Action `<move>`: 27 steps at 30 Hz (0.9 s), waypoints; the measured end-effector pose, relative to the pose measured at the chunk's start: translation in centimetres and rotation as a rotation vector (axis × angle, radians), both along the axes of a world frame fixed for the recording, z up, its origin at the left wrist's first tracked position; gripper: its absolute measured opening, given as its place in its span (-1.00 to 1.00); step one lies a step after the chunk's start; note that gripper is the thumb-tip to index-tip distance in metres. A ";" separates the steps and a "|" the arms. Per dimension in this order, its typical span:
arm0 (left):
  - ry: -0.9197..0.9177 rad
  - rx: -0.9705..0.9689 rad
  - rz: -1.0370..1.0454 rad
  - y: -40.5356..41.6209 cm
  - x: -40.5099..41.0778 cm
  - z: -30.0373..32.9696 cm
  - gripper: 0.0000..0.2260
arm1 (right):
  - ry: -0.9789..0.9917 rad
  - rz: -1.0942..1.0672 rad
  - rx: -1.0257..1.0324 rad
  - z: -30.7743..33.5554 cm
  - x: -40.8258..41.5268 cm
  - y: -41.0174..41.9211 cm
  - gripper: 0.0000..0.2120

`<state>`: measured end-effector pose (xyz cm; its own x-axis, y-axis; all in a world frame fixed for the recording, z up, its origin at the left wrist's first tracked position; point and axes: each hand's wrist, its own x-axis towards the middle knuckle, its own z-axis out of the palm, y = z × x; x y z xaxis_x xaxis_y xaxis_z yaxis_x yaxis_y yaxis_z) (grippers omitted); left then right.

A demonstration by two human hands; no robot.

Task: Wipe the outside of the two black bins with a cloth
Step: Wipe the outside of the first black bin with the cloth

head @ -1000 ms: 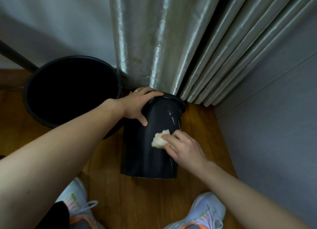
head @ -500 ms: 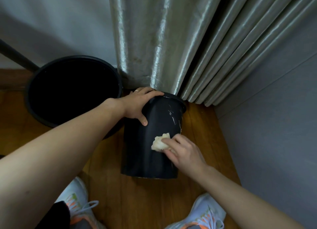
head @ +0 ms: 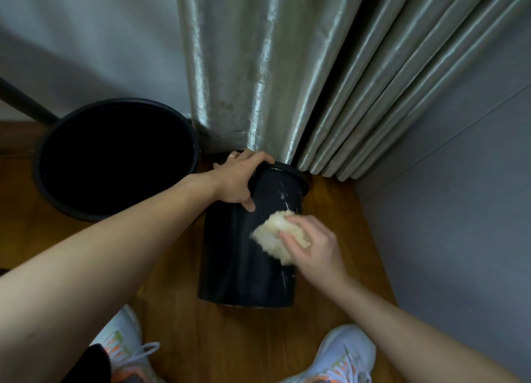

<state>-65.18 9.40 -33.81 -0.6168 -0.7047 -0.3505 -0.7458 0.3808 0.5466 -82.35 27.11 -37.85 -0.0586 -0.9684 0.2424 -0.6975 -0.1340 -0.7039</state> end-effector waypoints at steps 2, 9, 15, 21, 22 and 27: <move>-0.005 0.005 -0.007 -0.1 0.2 0.0 -0.07 | -0.064 -0.175 0.043 1.0 -0.4 -1.5 -0.75; -0.023 -0.010 -0.018 0.1 0.3 0.2 -0.08 | -0.159 -0.604 0.070 2.9 -1.4 -5.3 -0.74; -0.029 -0.023 -0.023 0.2 0.3 0.1 -0.07 | 0.069 -0.453 0.318 1.4 1.4 -5.4 -0.61; -0.032 -0.018 -0.015 0.1 0.5 0.0 -0.06 | -0.285 -0.420 0.444 2.1 1.4 -5.3 -0.66; -0.031 -0.019 -0.015 0.1 0.5 0.0 -0.06 | -0.269 -0.403 0.450 2.2 1.2 -5.4 -0.67; -0.027 -0.018 -0.017 0.0 0.5 -0.1 -0.07 | -0.257 -0.355 0.554 2.5 0.6 -6.5 -0.76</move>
<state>-64.71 9.43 -33.86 -0.6190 -0.7008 -0.3545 -0.7536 0.4029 0.5194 -81.78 20.66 -35.36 -0.3833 -0.8571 -0.3442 -0.4353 0.4963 -0.7511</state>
